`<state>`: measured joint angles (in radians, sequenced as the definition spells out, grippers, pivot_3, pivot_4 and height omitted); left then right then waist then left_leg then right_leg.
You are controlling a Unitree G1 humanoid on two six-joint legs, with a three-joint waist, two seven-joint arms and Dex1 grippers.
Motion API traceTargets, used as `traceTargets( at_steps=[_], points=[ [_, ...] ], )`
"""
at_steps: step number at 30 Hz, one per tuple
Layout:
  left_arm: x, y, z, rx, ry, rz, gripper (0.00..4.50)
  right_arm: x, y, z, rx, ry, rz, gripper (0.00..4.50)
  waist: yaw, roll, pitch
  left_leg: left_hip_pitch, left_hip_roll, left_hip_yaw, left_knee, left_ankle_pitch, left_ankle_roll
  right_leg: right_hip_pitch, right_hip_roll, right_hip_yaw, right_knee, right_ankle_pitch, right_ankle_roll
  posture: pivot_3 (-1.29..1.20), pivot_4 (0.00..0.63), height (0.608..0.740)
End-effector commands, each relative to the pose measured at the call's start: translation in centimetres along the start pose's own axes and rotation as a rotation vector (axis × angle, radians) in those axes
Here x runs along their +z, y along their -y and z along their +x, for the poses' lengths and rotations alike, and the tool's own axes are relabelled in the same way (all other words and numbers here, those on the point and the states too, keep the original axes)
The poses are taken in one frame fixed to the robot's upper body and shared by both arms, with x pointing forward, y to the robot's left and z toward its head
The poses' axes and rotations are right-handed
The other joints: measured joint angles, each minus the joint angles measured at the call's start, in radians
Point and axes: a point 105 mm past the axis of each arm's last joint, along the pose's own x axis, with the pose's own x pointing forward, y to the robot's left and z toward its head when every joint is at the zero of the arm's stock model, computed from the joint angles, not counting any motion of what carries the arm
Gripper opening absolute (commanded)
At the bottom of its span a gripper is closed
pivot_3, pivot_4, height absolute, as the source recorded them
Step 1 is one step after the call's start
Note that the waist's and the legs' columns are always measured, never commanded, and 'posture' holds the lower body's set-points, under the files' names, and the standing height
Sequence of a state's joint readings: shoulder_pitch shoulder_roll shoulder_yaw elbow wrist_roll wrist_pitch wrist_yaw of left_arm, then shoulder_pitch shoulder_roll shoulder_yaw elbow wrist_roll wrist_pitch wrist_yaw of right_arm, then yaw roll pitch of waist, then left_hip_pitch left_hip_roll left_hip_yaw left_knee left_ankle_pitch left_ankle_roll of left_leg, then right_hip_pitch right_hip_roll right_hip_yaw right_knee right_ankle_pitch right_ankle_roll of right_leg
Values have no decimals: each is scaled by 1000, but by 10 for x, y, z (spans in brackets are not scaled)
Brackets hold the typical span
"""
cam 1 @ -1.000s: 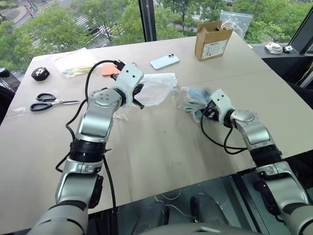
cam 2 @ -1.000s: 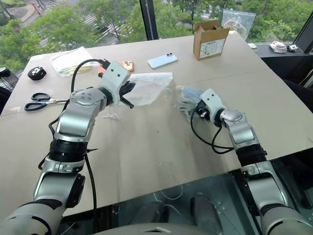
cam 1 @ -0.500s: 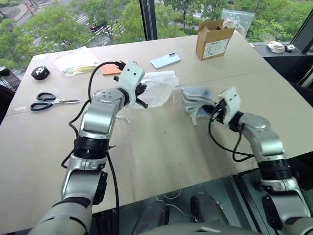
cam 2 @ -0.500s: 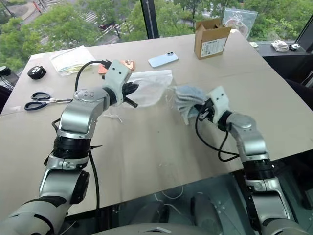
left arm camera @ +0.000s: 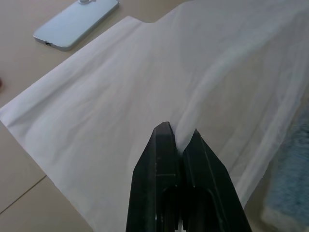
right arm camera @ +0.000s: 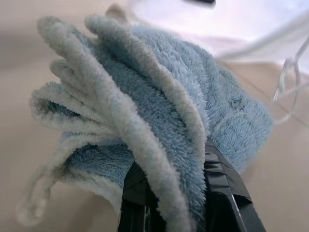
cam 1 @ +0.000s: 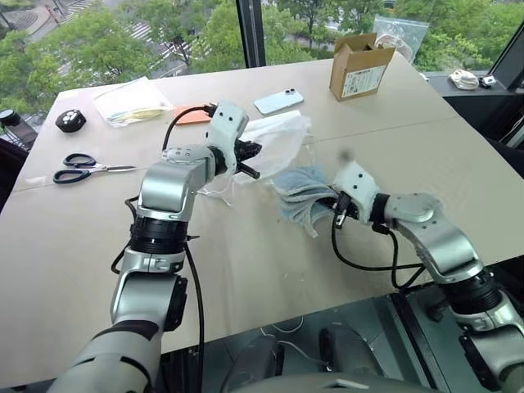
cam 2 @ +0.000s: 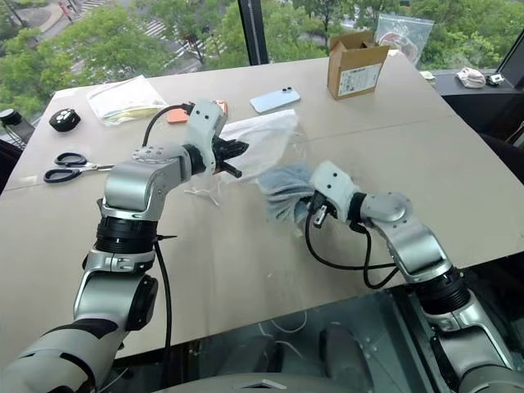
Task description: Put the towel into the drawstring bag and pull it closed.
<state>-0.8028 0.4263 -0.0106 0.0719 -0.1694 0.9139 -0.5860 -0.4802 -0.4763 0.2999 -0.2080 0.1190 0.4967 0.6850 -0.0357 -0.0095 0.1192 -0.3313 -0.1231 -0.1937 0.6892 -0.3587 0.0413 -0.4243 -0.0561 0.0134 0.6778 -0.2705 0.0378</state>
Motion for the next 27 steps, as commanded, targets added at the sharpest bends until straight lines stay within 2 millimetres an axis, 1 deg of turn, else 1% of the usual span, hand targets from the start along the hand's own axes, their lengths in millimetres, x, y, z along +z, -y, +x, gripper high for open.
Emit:
traceTargets(
  at_steps=[1,3,6,9,11,13,15,17,20,22,27],
  points=[
    [7,14,-7,-55,23,35,0,29,16,6,-127,101,-33,16,-5,0,0,0,0,0,0,0,0,0,0,0,0,0,0,0,150,740],
    [5,18,-8,-64,13,58,0,37,17,7,-144,155,37,16,-6,0,0,0,0,1,0,0,0,-1,0,1,0,0,0,0,150,740],
    [1,16,-6,-52,0,61,0,48,14,6,-138,228,96,16,-3,0,0,0,0,0,0,0,0,-1,0,1,0,0,0,0,150,740],
    [4,9,-4,-7,10,74,0,53,-12,-3,17,269,131,16,3,0,0,0,0,0,0,0,0,-1,0,0,0,0,0,0,150,740],
    [5,9,-3,-13,12,66,0,53,-26,-9,102,267,113,16,2,0,0,0,0,-1,0,0,0,0,0,0,0,0,0,0,150,740],
    [4,13,-2,-31,10,66,0,56,-38,-13,175,280,107,16,0,0,0,0,0,0,-1,0,0,-1,0,0,0,0,0,0,150,740],
    [2,14,-2,-40,5,70,0,62,-44,-19,219,307,131,16,-3,0,0,0,0,0,-1,0,0,-1,0,0,0,0,0,0,150,740],
    [3,17,-3,-72,13,76,0,66,-41,-20,213,335,147,16,-4,0,0,0,0,0,-1,0,0,-1,0,0,0,0,0,0,150,740],
    [3,27,-8,-161,24,91,0,69,-33,-17,189,360,138,16,-3,0,0,0,0,0,-2,0,0,0,0,0,0,0,0,0,150,740],
    [1,30,-11,-194,17,110,0,71,-28,-14,172,377,146,16,-3,0,0,0,0,0,-2,0,0,0,0,0,0,0,0,0,150,740],
    [-2,31,-15,-224,0,146,0,56,-13,-5,124,328,130,16,-1,0,0,0,0,-1,-2,0,0,0,0,0,0,0,0,0,150,740]
  ],
)
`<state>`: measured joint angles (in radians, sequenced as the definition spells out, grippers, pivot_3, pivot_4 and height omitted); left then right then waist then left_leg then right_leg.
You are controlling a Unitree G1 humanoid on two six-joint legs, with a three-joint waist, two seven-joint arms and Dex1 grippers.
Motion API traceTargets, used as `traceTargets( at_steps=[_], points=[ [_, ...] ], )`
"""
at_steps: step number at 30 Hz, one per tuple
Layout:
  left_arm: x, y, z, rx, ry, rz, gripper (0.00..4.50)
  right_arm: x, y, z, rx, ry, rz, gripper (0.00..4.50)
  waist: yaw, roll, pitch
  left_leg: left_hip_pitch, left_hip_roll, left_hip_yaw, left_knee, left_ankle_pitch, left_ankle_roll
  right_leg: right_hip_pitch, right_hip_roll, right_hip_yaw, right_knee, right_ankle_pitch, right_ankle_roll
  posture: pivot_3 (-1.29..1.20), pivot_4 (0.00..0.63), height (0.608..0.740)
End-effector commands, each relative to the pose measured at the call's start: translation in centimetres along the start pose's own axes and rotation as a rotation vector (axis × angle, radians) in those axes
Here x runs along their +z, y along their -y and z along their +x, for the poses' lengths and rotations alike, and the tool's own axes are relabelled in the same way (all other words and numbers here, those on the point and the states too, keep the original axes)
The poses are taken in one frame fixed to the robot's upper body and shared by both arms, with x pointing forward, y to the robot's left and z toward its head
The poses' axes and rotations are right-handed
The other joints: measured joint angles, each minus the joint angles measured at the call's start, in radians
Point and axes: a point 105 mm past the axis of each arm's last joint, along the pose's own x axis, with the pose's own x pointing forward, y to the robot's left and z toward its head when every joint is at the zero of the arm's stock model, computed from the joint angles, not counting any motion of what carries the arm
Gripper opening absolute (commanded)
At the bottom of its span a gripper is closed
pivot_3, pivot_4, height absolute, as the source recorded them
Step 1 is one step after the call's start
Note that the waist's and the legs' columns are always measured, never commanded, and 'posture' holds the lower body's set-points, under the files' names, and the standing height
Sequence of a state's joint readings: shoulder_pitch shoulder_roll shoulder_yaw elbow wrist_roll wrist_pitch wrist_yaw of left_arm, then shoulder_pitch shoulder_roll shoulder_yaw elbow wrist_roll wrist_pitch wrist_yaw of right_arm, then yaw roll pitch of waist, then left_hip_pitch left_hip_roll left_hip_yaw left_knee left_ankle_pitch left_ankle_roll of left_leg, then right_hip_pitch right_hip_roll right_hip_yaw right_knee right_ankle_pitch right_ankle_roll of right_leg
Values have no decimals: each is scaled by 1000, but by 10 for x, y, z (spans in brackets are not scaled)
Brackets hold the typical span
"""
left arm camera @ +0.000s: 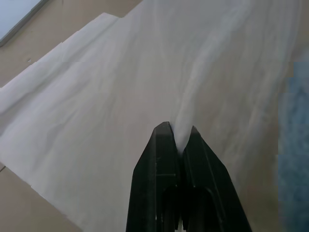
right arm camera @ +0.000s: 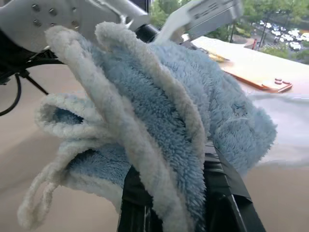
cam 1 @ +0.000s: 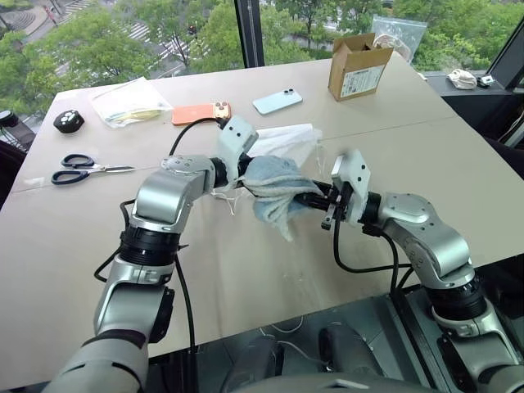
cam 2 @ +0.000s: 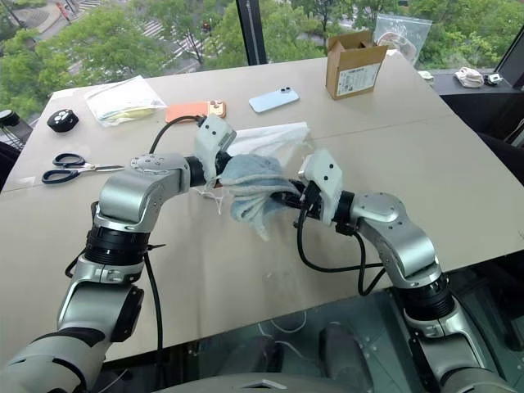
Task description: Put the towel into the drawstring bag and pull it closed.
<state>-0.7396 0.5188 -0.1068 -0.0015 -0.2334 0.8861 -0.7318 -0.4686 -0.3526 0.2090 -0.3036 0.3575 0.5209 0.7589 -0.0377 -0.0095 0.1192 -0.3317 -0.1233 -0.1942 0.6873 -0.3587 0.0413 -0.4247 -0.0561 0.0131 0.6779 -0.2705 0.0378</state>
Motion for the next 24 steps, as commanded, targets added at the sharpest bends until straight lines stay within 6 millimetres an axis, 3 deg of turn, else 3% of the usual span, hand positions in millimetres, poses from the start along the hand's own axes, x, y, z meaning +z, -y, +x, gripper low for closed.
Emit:
traceTargets(
  at_steps=[1,10,19,22,24],
  points=[
    [14,7,-7,-42,45,71,0,3,12,-2,-33,9,-55,16,2,0,0,0,0,0,0,0,0,0,0,0,0,0,0,0,150,740],
    [15,17,-7,-85,58,75,0,-14,44,-3,-238,-63,-81,16,-3,0,0,0,0,0,1,0,0,0,0,0,0,0,0,0,150,740],
    [13,22,-4,-103,43,62,0,-14,66,0,-447,-80,-154,16,-3,0,0,0,0,0,1,0,0,0,0,0,0,0,0,0,150,740],
    [14,22,-4,-106,46,57,0,-15,64,2,-442,-94,-224,16,-4,0,0,0,0,0,1,0,0,0,0,0,0,0,0,0,150,740],
    [17,21,-4,-105,54,42,0,-24,53,4,-372,-147,-371,16,-4,0,0,0,0,0,1,0,0,-1,0,0,0,0,0,0,150,740]
  ],
)
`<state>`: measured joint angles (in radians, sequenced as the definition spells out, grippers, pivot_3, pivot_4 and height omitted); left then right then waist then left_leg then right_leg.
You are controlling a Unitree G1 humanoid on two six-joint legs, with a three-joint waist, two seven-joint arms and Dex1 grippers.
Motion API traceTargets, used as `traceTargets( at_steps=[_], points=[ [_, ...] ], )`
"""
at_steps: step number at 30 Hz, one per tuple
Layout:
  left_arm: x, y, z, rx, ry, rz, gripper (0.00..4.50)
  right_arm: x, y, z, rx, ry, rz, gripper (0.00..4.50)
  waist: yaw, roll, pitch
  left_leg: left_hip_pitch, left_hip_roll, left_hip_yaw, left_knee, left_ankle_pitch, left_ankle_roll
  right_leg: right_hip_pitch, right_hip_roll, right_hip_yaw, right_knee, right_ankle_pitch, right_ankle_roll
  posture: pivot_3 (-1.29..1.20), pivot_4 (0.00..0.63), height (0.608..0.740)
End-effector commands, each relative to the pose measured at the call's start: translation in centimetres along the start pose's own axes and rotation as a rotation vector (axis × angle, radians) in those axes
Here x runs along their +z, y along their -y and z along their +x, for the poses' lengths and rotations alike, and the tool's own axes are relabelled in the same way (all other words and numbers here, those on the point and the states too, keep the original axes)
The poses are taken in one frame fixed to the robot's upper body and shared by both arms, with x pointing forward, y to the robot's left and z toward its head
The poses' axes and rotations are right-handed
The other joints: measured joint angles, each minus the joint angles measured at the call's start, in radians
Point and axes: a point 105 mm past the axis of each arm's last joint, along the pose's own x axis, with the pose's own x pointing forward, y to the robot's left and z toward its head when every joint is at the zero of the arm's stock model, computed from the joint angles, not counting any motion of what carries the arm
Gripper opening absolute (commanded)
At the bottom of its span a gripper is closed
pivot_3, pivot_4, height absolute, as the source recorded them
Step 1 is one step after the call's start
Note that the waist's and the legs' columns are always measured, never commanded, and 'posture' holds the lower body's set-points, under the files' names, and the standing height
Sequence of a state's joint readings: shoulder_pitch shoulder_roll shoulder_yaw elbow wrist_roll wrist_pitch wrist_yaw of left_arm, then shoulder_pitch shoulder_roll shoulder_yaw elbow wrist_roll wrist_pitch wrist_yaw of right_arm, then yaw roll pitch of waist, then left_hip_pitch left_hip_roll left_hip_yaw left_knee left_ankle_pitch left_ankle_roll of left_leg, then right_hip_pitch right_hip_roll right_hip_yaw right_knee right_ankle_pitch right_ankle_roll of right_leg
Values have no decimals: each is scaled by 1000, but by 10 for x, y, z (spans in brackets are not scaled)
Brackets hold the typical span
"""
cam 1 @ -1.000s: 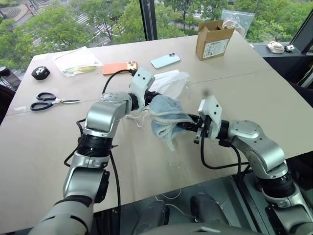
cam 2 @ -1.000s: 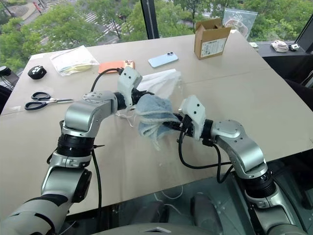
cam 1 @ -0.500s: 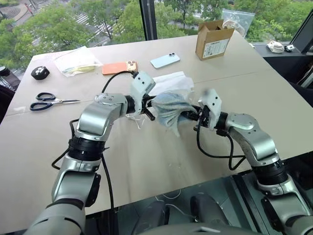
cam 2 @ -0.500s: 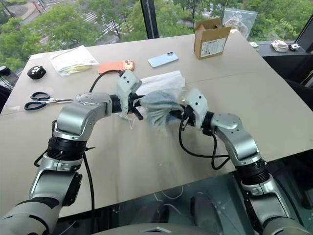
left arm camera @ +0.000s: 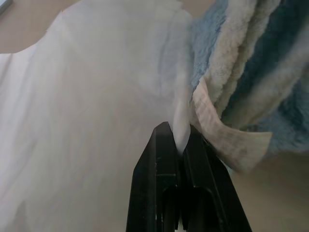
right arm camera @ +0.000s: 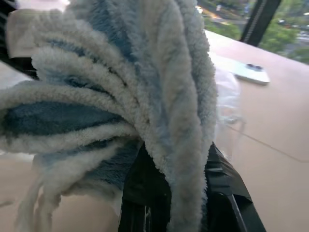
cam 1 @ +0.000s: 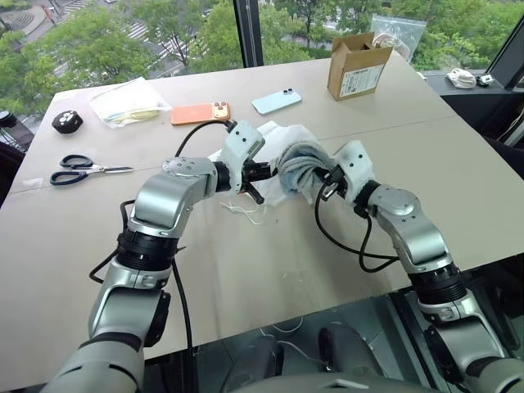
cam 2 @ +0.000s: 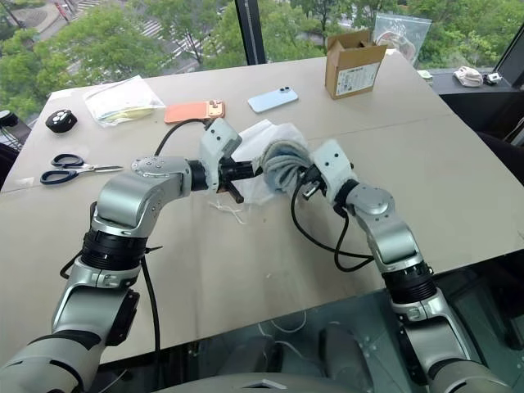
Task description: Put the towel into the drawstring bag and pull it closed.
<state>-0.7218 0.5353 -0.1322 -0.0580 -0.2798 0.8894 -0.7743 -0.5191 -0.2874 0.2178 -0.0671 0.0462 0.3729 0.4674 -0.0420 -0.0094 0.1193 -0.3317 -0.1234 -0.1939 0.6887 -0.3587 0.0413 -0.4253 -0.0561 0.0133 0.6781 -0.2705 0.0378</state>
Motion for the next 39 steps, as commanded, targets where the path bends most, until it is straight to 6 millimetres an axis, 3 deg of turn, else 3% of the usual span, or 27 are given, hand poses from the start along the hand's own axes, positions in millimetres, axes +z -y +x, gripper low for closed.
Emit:
traceTargets(
  at_steps=[1,9,12,17,22,25,30,34,36,39],
  points=[
    [16,3,-3,-13,47,12,0,7,-17,-3,83,50,-277,16,0,0,0,0,0,0,0,0,0,0,0,0,0,0,0,0,150,740],
    [20,12,0,-56,66,-34,0,11,-60,4,266,126,-572,16,-1,0,0,0,0,1,0,0,0,0,0,0,0,0,0,0,150,740],
    [18,26,0,-112,61,-31,0,10,-60,12,233,106,-569,16,-1,0,0,0,0,0,0,0,0,0,0,0,0,0,0,0,150,740],
    [16,28,-2,-111,60,-45,0,28,-28,21,-45,148,65,16,-3,0,0,0,0,0,0,0,0,-1,1,1,1,0,0,0,150,740],
    [15,25,-3,-99,59,-55,0,30,-5,20,-185,158,593,16,5,0,0,0,-1,-1,-1,0,0,0,0,-1,0,0,0,0,150,740],
    [15,26,-2,-100,57,-58,0,40,-5,20,-179,208,870,16,1,1,0,0,-1,-2,-1,0,0,0,0,-1,0,0,0,0,150,740],
    [15,28,0,-108,58,-63,0,59,-10,21,-107,287,1168,16,-7,1,1,0,-1,-1,-1,0,0,-1,0,0,1,0,0,0,150,740],
    [15,34,3,-127,63,-67,0,74,-12,22,35,345,1580,16,-15,1,1,0,-1,-1,-1,0,0,-1,0,1,1,0,0,0,150,740],
    [20,37,6,-135,81,-73,0,73,-23,23,100,257,1558,16,-19,2,1,0,-1,-1,-1,0,0,-1,0,1,1,0,0,0,150,740],
    [25,37,8,-137,102,-82,0,59,-29,25,23,105,1200,16,-31,2,1,0,-1,0,-1,0,0,-1,0,2,1,0,0,0,150,740]
  ],
)
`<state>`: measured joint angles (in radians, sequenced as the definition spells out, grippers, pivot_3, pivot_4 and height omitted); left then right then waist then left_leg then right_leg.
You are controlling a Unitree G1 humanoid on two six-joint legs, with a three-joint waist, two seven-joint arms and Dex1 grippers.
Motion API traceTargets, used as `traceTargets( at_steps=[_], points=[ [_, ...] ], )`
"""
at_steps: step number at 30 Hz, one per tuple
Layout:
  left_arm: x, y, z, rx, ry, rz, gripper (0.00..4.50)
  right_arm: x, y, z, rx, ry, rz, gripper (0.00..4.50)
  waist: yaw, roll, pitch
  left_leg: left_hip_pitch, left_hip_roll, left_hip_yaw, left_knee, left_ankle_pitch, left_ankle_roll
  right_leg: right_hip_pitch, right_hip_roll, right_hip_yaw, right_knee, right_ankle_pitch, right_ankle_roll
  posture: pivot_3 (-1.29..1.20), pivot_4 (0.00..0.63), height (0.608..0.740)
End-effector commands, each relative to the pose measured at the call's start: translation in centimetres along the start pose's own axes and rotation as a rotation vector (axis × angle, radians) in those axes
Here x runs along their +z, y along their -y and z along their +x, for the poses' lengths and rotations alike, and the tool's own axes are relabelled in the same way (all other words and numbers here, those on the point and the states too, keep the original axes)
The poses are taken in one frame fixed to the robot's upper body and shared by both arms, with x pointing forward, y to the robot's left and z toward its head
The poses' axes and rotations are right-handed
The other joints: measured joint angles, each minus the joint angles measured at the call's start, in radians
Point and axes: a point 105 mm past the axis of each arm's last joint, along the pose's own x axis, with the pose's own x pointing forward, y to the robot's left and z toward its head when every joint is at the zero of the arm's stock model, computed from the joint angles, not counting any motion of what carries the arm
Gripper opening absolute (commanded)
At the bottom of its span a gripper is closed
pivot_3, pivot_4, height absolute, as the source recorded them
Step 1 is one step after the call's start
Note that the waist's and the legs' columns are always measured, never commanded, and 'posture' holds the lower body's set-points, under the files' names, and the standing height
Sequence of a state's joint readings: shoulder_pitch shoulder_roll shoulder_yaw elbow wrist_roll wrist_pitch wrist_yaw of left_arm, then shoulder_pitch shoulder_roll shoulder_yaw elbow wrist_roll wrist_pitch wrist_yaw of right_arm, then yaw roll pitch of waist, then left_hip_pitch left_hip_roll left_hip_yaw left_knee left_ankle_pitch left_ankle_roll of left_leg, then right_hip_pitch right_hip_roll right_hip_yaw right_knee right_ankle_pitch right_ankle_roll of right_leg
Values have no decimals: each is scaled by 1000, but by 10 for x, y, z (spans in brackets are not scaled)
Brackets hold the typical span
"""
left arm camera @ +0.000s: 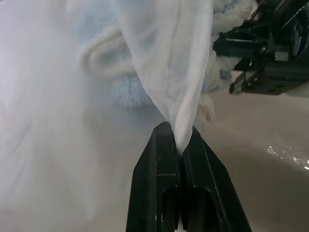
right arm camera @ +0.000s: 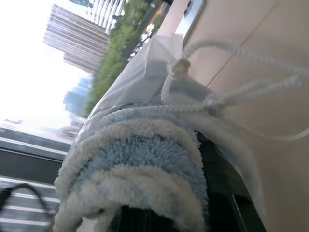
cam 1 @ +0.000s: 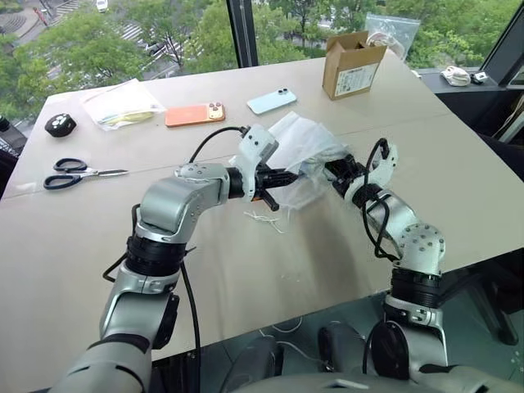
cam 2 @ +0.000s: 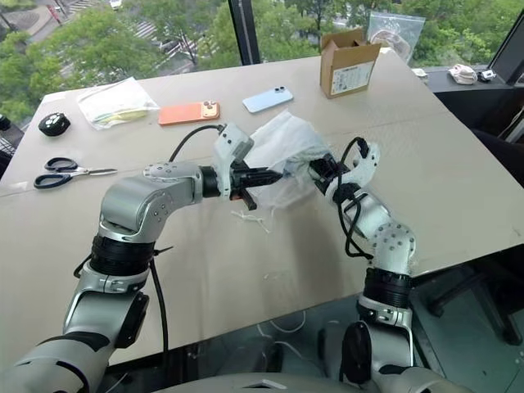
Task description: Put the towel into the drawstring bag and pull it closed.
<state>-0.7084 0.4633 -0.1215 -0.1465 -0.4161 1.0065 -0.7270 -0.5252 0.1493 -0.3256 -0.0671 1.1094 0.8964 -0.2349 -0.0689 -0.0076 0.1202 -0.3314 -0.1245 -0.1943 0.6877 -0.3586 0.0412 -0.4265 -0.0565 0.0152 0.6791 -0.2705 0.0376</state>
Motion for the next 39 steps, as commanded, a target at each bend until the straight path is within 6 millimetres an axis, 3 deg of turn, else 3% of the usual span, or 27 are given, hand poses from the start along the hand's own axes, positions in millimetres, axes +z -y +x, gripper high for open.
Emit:
traceTargets(
  at_steps=[1,6,8,13,20,25,29,31,34,39],
  points=[
    [18,4,0,-14,59,13,0,-21,-61,18,106,-59,-489,16,-8,0,0,0,0,1,0,0,0,-1,0,2,0,0,0,0,150,740],
    [24,3,-4,-26,81,-6,0,-33,-40,17,130,-65,-1461,16,4,-2,-1,0,-1,-1,0,0,0,-2,0,1,0,0,0,0,150,740],
    [24,1,-5,-22,79,-5,0,-38,-31,15,186,-88,-1639,16,6,-2,-1,-1,-1,-1,0,0,0,-2,0,0,0,0,0,0,150,740],
    [27,-2,-5,-11,92,1,0,-49,-11,10,297,-188,-1843,16,3,-2,-1,-13,-1,-1,13,0,0,-7,0,-2,0,0,0,0,150,740],
    [29,-6,-7,10,113,19,0,-54,4,4,369,-268,-1980,16,8,-2,-1,-13,-1,-2,14,0,0,-7,0,-3,0,0,1,0,150,740],
    [35,-12,-6,41,146,39,0,-59,-1,2,462,-269,-2074,16,11,-2,-1,-14,-1,-2,14,0,0,-7,0,-3,0,0,1,0,150,740],
    [34,1,-1,-15,149,59,0,-58,-16,7,493,-217,-2090,16,11,-2,-1,-14,-1,-2,14,0,0,-7,0,-3,0,0,1,0,150,740],
    [29,14,1,-73,131,65,0,-53,-29,15,447,-139,-1985,16,10,-2,-1,-14,-1,-2,14,0,0,-7,0,-3,0,0,1,0,150,740],
    [23,25,0,-124,117,79,0,-34,-44,26,329,-22,-1634,16,7,-2,-1,-14,-1,-2,14,0,0,-7,0,-2,1,0,1,0,150,740],
    [21,15,-4,-81,112,73,0,-21,-31,25,227,-29,-1246,16,14,-2,-1,-14,-2,-3,14,0,0,-7,0,-3,1,0,0,0,150,740]
  ],
)
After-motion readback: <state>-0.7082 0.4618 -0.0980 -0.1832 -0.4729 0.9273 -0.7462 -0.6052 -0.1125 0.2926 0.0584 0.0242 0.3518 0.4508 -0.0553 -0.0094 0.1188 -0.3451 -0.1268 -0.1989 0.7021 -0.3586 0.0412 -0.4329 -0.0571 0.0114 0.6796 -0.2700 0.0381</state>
